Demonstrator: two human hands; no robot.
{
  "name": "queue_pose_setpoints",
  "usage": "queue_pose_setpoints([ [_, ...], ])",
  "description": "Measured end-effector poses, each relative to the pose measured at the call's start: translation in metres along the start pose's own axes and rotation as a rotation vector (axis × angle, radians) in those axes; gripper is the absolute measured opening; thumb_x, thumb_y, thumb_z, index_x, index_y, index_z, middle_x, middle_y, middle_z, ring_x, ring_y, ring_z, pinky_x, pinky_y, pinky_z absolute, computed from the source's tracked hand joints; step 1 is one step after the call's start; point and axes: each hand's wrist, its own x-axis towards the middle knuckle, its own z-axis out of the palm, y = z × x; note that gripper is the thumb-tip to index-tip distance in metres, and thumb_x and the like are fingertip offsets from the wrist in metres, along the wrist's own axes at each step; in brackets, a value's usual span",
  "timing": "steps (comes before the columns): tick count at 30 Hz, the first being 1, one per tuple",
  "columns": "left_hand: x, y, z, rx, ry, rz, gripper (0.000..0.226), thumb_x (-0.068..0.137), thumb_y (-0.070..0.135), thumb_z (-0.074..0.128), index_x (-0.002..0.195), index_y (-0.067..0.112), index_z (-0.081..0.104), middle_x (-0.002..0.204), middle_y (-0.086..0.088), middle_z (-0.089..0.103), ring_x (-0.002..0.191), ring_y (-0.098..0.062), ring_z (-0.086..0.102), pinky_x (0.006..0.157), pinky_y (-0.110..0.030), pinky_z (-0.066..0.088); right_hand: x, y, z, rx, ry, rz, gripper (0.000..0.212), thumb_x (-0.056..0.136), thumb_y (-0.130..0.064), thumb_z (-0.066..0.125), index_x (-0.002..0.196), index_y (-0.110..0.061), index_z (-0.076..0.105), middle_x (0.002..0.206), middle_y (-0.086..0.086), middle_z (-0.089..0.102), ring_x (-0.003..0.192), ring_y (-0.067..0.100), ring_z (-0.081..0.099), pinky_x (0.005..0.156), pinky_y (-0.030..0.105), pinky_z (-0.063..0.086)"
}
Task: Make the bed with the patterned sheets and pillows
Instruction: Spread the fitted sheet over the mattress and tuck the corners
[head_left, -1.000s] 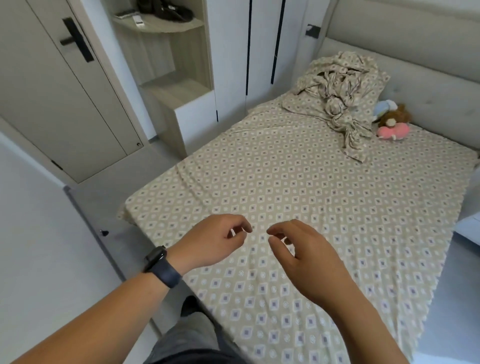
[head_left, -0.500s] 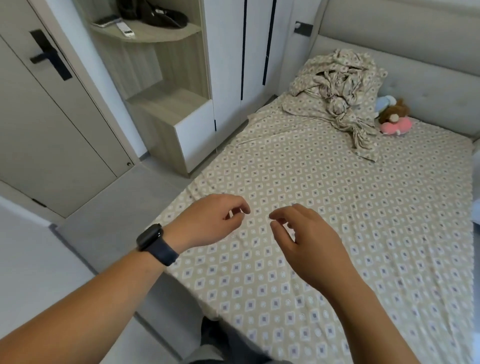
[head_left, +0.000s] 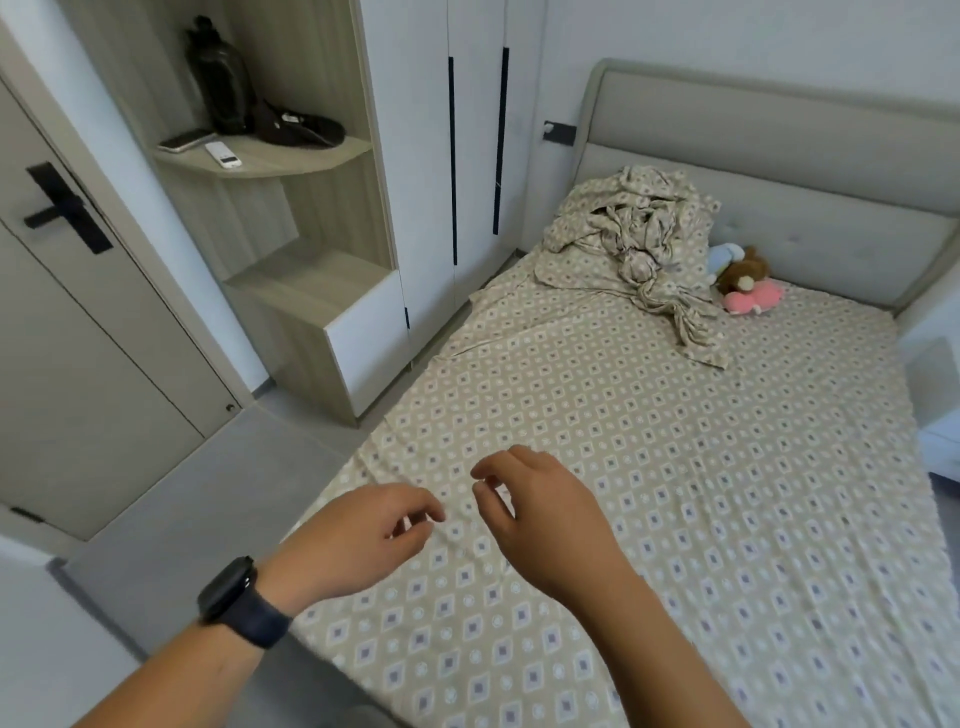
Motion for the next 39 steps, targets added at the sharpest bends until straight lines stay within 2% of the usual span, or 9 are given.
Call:
queue_pose_setpoints([
  [4,0.030,-0.023,-0.026,-0.067,-0.020,0.059,0.020,0.102,0.043,0.049,0.115,0.046,0.063,0.107,0.029,0.063,0.099,0.007,0.059,0.086,-0.022,0.052,0.017,-0.001,0.019,-0.002,-0.019,0.091,0.025,0.103,-0.045,0.045,0.120,-0.037,0.062,0.110,-0.021,0.062,0.102,0.004,0.056,0.085,0.024,0.049],
  [8,0.064,-0.057,-0.050,-0.022,-0.086,0.182,0.022,0.101,0.046,0.046,0.119,0.047,0.060,0.108,0.029,0.062,0.098,0.006,0.058,0.085,-0.024,0.052,0.059,-0.011,0.042,-0.050,0.021,0.170,0.025,0.103,-0.045,0.046,0.119,-0.036,0.063,0.108,-0.021,0.062,0.098,0.003,0.055,0.083,0.023,0.048],
  [13,0.087,-0.150,-0.111,0.109,-0.185,0.294,0.025,0.102,0.045,0.043,0.122,0.043,0.058,0.110,0.025,0.061,0.096,0.003,0.058,0.086,-0.027,0.052,0.130,-0.072,0.096,-0.018,0.132,0.325,0.023,0.102,-0.043,0.049,0.119,-0.035,0.064,0.108,-0.020,0.062,0.098,0.003,0.056,0.082,0.024,0.049],
  [20,0.100,-0.238,-0.173,0.206,-0.292,0.336,0.025,0.102,0.043,0.043,0.121,0.043,0.059,0.108,0.027,0.058,0.095,0.004,0.057,0.083,-0.022,0.049,0.178,-0.143,0.154,0.019,0.121,0.396,0.022,0.103,-0.045,0.046,0.117,-0.038,0.062,0.107,-0.021,0.061,0.098,0.002,0.054,0.082,0.021,0.047],
  [26,0.105,-0.264,-0.189,0.042,-0.207,0.287,0.023,0.101,0.045,0.047,0.120,0.045,0.060,0.106,0.027,0.061,0.094,0.005,0.059,0.084,-0.025,0.052,0.229,-0.152,0.168,0.001,0.036,0.327,0.023,0.103,-0.043,0.048,0.117,-0.034,0.064,0.108,-0.017,0.064,0.098,0.006,0.056,0.081,0.029,0.051],
  [29,0.105,-0.284,-0.195,-0.077,-0.204,0.230,0.021,0.101,0.041,0.052,0.119,0.044,0.064,0.106,0.026,0.064,0.096,0.005,0.060,0.083,-0.020,0.052,0.258,-0.155,0.175,-0.083,0.049,0.302,0.023,0.102,-0.038,0.050,0.115,-0.028,0.066,0.106,-0.012,0.066,0.095,0.014,0.060,0.077,0.034,0.052],
  [31,0.111,-0.305,-0.203,-0.059,-0.218,0.209,0.021,0.100,0.041,0.052,0.117,0.044,0.064,0.104,0.024,0.065,0.093,0.002,0.061,0.082,-0.025,0.054,0.270,-0.162,0.178,-0.083,0.078,0.322,0.024,0.102,-0.037,0.051,0.117,-0.028,0.067,0.106,-0.012,0.067,0.095,0.014,0.060,0.078,0.034,0.052],
  [34,0.135,-0.337,-0.216,0.058,-0.281,0.269,0.023,0.101,0.042,0.049,0.118,0.043,0.063,0.103,0.023,0.064,0.089,0.002,0.061,0.081,-0.032,0.055,0.282,-0.171,0.190,-0.058,0.116,0.412,0.024,0.102,-0.040,0.051,0.119,-0.031,0.065,0.108,-0.016,0.065,0.096,0.008,0.057,0.080,0.030,0.051],
  [39,0.191,-0.373,-0.242,0.119,-0.396,0.489,0.025,0.103,0.039,0.046,0.122,0.038,0.062,0.105,0.022,0.064,0.090,0.001,0.061,0.083,-0.031,0.054,0.317,-0.190,0.241,-0.067,0.189,0.677,0.026,0.102,-0.043,0.047,0.121,-0.035,0.063,0.112,-0.017,0.063,0.099,0.007,0.057,0.080,0.029,0.050],
])
